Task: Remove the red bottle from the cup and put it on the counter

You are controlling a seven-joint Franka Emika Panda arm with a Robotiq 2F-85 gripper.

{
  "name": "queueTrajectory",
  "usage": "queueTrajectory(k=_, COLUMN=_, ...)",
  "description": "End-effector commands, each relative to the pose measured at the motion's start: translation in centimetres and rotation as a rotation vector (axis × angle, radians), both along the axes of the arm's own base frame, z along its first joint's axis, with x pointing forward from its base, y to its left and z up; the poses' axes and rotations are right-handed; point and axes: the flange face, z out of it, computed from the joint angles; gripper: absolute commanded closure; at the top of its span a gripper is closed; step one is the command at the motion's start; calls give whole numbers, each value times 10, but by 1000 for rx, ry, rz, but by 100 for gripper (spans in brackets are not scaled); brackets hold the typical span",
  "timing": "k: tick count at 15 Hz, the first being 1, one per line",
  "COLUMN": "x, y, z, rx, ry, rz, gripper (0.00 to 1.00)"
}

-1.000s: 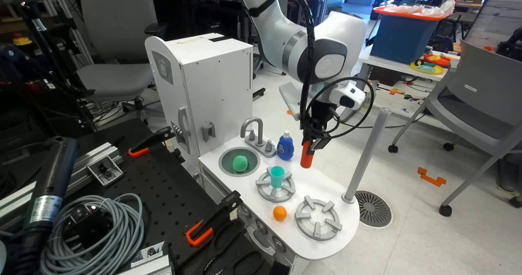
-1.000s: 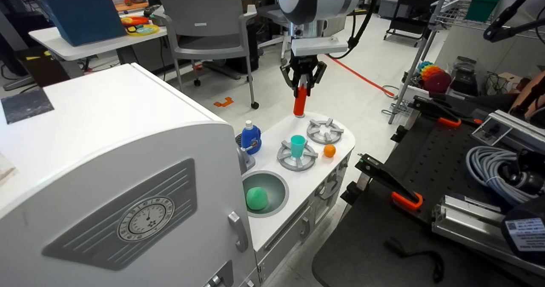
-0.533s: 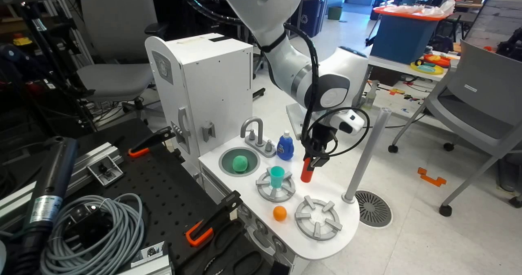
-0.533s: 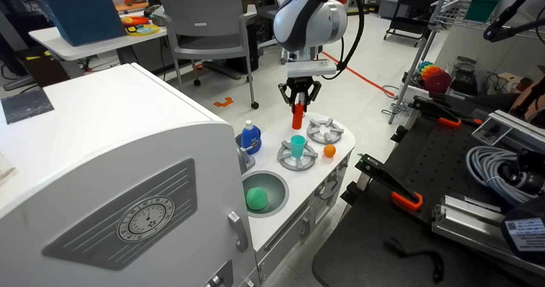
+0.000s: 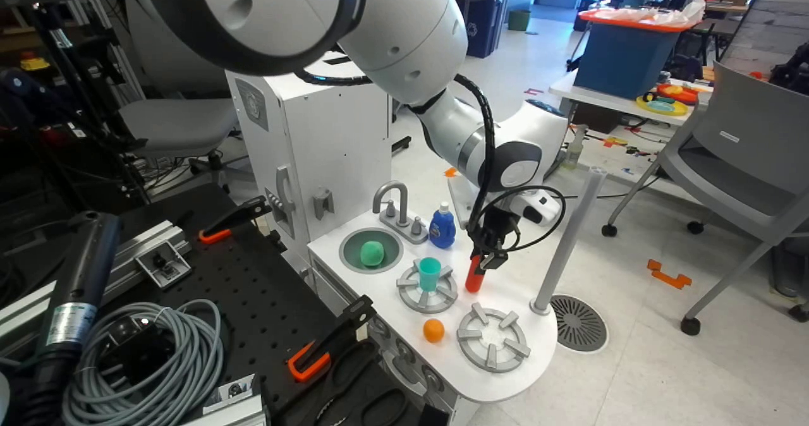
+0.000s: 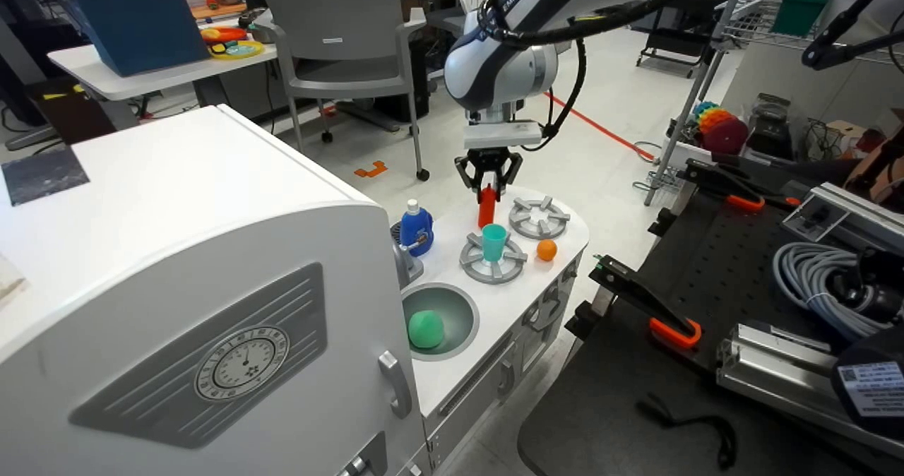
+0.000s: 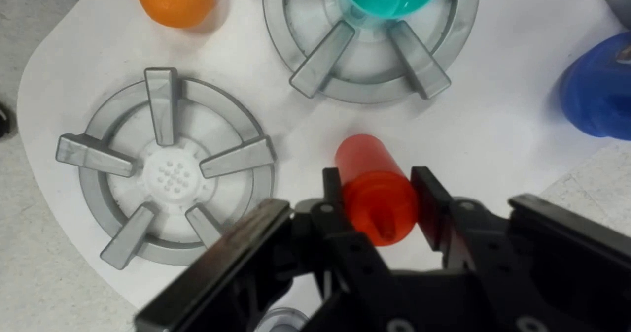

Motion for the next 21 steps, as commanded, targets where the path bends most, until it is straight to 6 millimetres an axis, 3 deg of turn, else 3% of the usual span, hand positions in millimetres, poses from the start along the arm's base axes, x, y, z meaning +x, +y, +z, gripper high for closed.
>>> queueTrajectory(k=1, x=12, y=1, z=-5, rx=-9, ry=-5, rz=-8, gripper=61)
queueTrajectory(k=2, x=12, y=2, z=-8, rx=-15, ry=-6, rz=-4, gripper=36)
queueTrajectory(k=3, x=12, y=2, z=-10, rx=-22, ry=-5, rz=-5, gripper=35)
queueTrajectory(k=8, x=6, y=12, z=-4, rx=17, ry=21, rz=5, gripper=0)
queueTrajectory(k=12, x=-6, y=31, z=23, rx=77, ry=70, rz=62, gripper=0)
queueTrajectory(k=17, x=-49, y=49, z=67, rx=189, ry=279, rz=49, gripper=0)
queueTrajectory(k=18, x=-25, y=46, z=41, rx=133, ry=204, rz=74, gripper=0)
queueTrajectory(k=21, x=-40, y=48, z=61, rx=154, ry=260, rz=69, gripper=0)
